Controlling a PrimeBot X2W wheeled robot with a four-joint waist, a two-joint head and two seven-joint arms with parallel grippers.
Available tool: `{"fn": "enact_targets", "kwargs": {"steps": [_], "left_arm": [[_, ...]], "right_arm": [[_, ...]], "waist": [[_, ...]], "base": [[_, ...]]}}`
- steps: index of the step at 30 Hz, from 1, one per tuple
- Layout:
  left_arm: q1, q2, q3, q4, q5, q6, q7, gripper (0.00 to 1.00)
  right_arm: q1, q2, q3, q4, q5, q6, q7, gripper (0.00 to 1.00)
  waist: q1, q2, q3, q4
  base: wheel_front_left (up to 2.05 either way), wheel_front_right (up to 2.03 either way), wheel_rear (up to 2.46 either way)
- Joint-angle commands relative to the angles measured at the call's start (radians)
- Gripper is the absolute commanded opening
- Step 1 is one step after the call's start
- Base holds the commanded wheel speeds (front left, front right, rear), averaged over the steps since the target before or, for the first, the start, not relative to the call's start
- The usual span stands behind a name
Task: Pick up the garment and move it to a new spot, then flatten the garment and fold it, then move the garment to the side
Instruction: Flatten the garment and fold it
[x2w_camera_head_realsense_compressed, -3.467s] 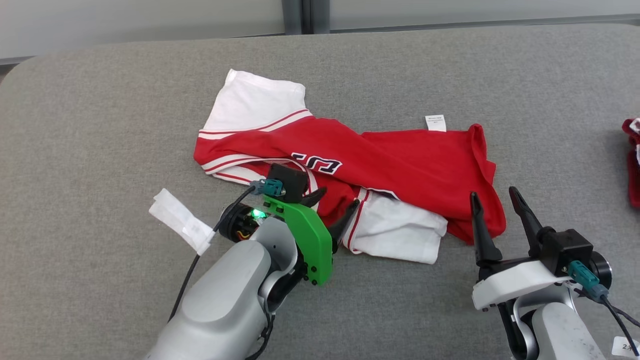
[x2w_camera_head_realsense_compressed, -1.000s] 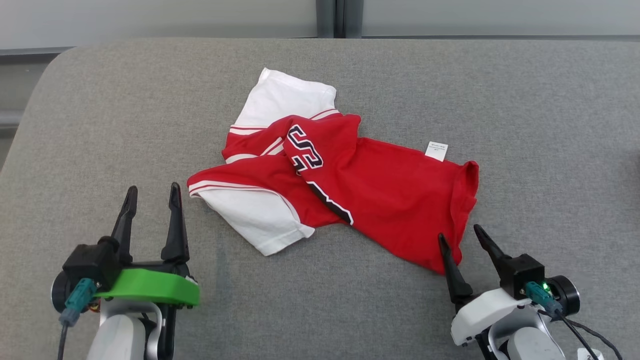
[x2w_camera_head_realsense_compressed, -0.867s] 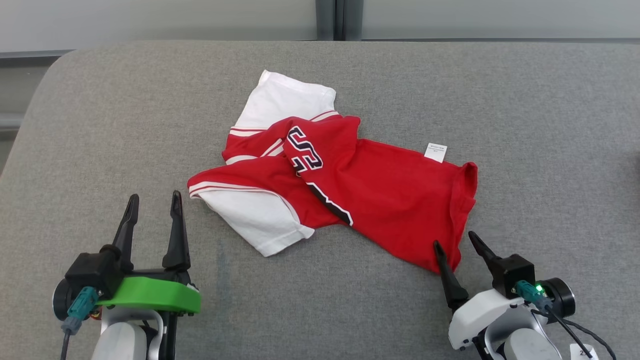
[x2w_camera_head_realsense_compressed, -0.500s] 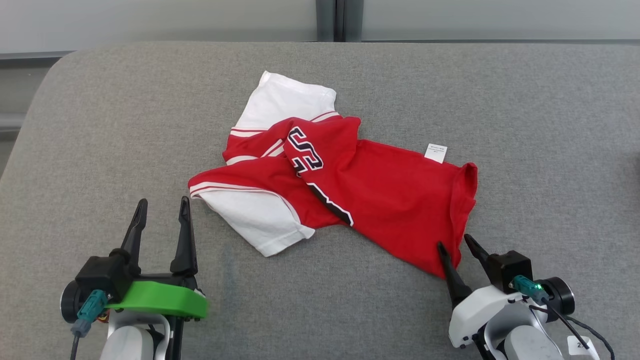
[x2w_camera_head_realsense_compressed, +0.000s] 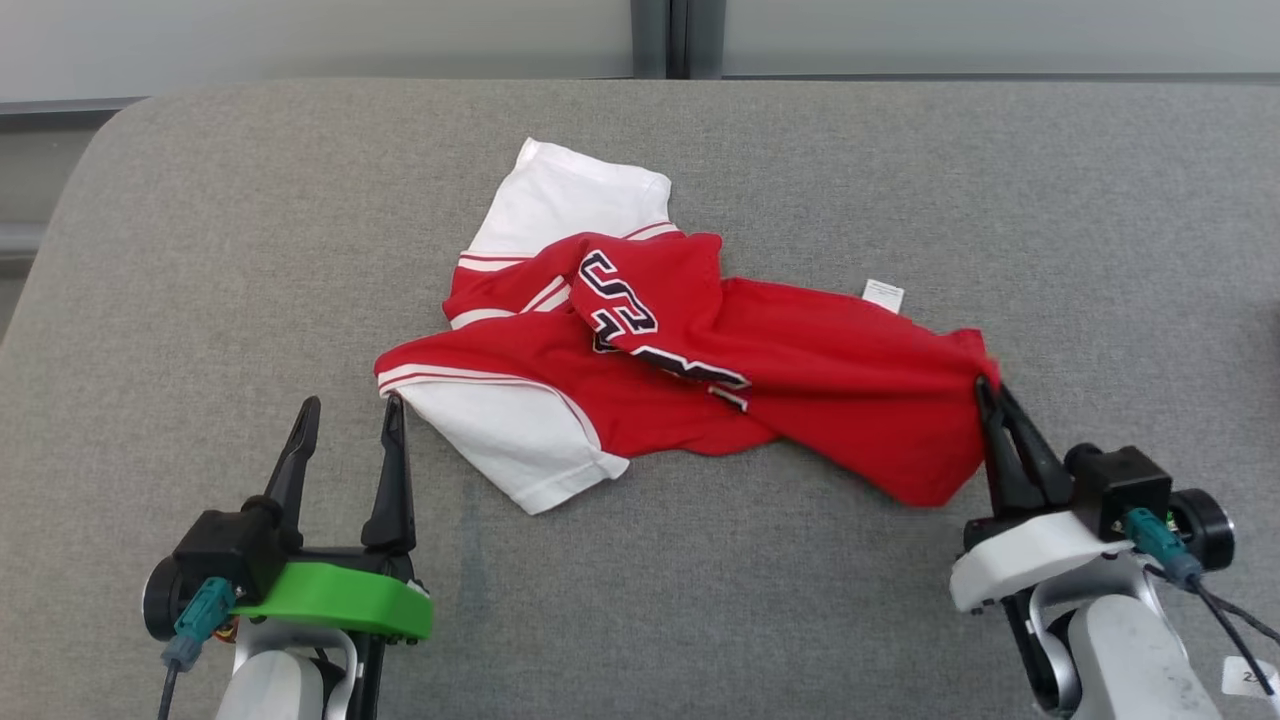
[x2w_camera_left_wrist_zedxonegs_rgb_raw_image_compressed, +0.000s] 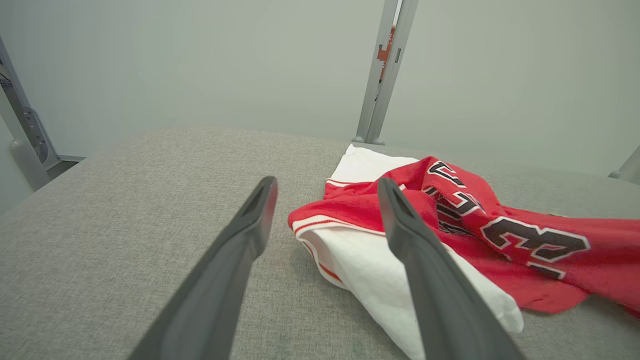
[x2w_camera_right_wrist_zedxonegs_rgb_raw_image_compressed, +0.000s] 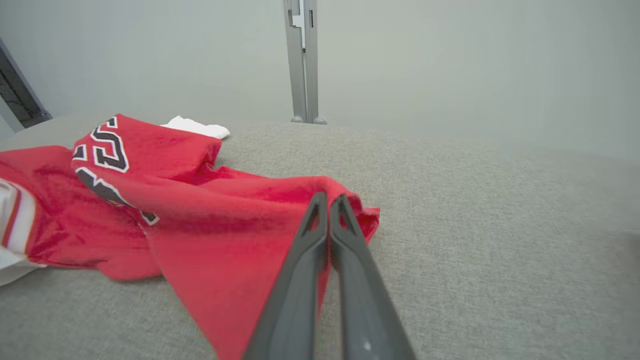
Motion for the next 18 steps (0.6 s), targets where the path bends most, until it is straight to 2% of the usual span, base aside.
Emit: {"fn": "enact_targets", "kwargs": {"steps": [1, 6, 9, 14, 18], "left_arm": [[-0.005, 0.001, 0.001, -0.005, -0.005, -0.003, -0.003, 1.0], [-0.018, 0.001, -0.004, -0.015, -0.007, -0.003, -0.003, 1.0], [-0.027, 0.001, -0.012, -0.019, -0.008, -0.003, -0.003, 1.0], [-0.044, 0.001, -0.029, -0.025, -0.01, -0.003, -0.003, 1.0], [-0.061, 0.001, -0.047, -0.041, -0.012, -0.003, -0.003, 1.0]], "right_arm": [[0.002, -0.003, -0.02, -0.032, -0.008, -0.002, -0.008, 0.0], [-0.014, -0.004, -0.07, -0.137, -0.029, -0.002, 0.041, 0.0], [-0.054, -0.031, -0.089, -0.162, -0.037, -0.002, 0.077, 0.0], [-0.166, -0.104, -0.136, -0.121, -0.041, -0.002, 0.137, 0.0], [-0.278, -0.16, -0.15, -0.021, -0.027, -0.002, 0.177, 0.0]], "waist": [[0.0, 0.0, 0.005, -0.001], [0.0, 0.0, 0.02, -0.003], [0.0, 0.0, 0.032, 0.002], [0.0, 0.0, 0.059, 0.022], [0.0, 0.0, 0.089, 0.05]], "base": [[0.0, 0.0, 0.0], [0.0, 0.0, 0.0], [0.0, 0.0, 0.0], [0.0, 0.0, 0.0], [0.0, 0.0, 0.0]]}}
